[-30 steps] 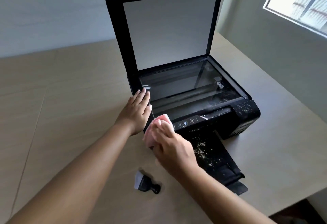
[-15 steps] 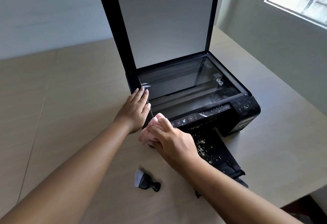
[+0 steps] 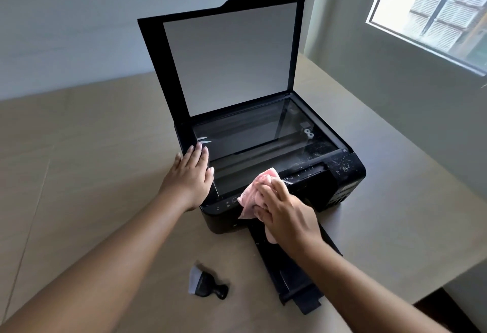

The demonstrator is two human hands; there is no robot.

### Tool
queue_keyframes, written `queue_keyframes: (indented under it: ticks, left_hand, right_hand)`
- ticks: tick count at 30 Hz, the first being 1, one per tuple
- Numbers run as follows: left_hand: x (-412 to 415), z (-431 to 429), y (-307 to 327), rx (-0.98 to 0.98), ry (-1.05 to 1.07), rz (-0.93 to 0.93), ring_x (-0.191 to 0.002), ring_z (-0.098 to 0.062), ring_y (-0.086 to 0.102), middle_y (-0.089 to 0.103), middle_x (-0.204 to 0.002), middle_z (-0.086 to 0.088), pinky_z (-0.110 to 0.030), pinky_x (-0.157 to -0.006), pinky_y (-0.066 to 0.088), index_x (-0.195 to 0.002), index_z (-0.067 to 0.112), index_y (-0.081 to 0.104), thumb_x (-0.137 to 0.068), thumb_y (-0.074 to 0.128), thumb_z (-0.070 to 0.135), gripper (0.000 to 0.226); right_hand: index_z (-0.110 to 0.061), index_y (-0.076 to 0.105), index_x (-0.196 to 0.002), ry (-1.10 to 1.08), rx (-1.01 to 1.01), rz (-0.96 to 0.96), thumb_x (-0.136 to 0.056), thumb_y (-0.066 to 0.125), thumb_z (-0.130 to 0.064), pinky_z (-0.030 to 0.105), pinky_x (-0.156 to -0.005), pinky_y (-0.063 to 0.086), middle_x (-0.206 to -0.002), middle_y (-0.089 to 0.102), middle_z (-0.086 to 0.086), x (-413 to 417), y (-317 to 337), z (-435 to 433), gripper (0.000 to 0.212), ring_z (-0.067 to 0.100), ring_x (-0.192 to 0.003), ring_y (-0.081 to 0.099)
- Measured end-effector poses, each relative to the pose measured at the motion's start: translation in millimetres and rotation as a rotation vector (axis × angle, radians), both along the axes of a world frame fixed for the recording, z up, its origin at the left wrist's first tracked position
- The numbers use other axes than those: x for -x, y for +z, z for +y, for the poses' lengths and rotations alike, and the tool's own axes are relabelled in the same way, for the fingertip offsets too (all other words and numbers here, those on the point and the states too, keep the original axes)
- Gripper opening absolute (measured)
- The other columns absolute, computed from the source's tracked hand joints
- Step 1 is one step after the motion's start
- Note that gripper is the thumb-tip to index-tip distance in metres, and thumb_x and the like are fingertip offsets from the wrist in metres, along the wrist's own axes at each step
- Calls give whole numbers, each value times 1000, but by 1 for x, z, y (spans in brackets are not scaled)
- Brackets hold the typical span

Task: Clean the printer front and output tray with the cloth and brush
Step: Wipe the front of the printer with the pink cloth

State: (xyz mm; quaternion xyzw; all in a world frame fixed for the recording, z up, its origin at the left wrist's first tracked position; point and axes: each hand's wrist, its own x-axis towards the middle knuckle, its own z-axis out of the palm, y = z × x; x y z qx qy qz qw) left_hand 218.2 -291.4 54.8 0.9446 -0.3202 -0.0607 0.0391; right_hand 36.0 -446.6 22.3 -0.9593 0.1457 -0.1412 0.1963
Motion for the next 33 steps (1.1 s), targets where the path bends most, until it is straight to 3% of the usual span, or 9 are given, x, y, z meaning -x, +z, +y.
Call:
queue_keyframes:
  ticks: [2, 6, 12, 17, 21, 25, 28, 33]
  left_hand:
    - [10, -11, 4, -17, 58, 8, -150, -20, -6, -7, -163, -10, -36, -120, -6, -154, 8, 2, -102, 20, 46, 67]
    - [26, -30, 2, 50, 71, 2, -150, -22, -5, -3, -163, -12, -36, -120, -6, -155, 11, 6, -100, 24, 49, 69]
    - [24, -35, -2, 117, 20, -56, -150, -22, 2, 6, -164, 0, -36, -121, -2, -155, 26, 15, -99, 26, 49, 61]
    - [24, -34, -2, 102, 29, -58, -150, -22, 5, 10, -163, 0, -34, -120, -1, -154, 26, 16, -82, 5, 62, 82]
    - [26, -35, -3, 82, 33, -68, -150, -20, 4, 9, -163, 1, -35, -120, -1, -155, 27, 16, -80, 0, 63, 84]
    - [27, -37, -1, 85, 74, -29, -150, -18, 2, 7, -163, 4, -34, -121, -2, -155, 29, 14, -78, 0, 66, 87]
    - [34, -50, 4, 81, 154, 27, -150, -21, -4, 1, -164, 1, -39, -121, -4, -155, 27, 11, -72, 1, 77, 97]
    - [55, -60, 8, -39, -69, 17, -148, -27, -15, -13, -161, 11, -50, -118, -10, -154, 35, -1, -54, 12, 102, 121]
  right_hand:
    - [-40, 41, -129, -59, 26, -25, -82, 43, -55, 36, -50, 53, -131, 42, -12, 3, -1, 10, 49, 24, -74, 65]
    - [-44, 33, -138, 50, 19, 47, -84, 47, -65, 41, -63, 57, -141, 34, -16, 6, 7, -10, 59, 23, -93, 65]
    - [-36, 50, -131, -224, 32, -65, -86, 43, -62, 28, -56, 52, -138, 40, -14, 14, 5, -33, 52, 19, -81, 68]
    - [-37, 45, -138, -50, 98, -20, -89, 41, -57, 30, -50, 54, -141, 47, -13, 22, 3, -53, 52, 18, -83, 68]
    - [-35, 51, -134, -127, 62, -66, -88, 43, -46, 30, -51, 53, -137, 48, -11, 37, -6, -75, 48, 19, -83, 69]
    - [-34, 51, -127, -58, 5, -90, -81, 52, -46, 29, -43, 51, -132, 46, -12, 26, -6, -60, 48, 17, -76, 68]
    - [-34, 47, -133, 46, 56, -81, -86, 50, -46, 33, -43, 53, -135, 49, -9, 29, -10, -78, 49, 20, -75, 68]
    - [-33, 43, -137, 47, 74, -135, -89, 45, -41, 34, -41, 52, -137, 42, -8, 31, -20, -86, 49, 25, -70, 66]
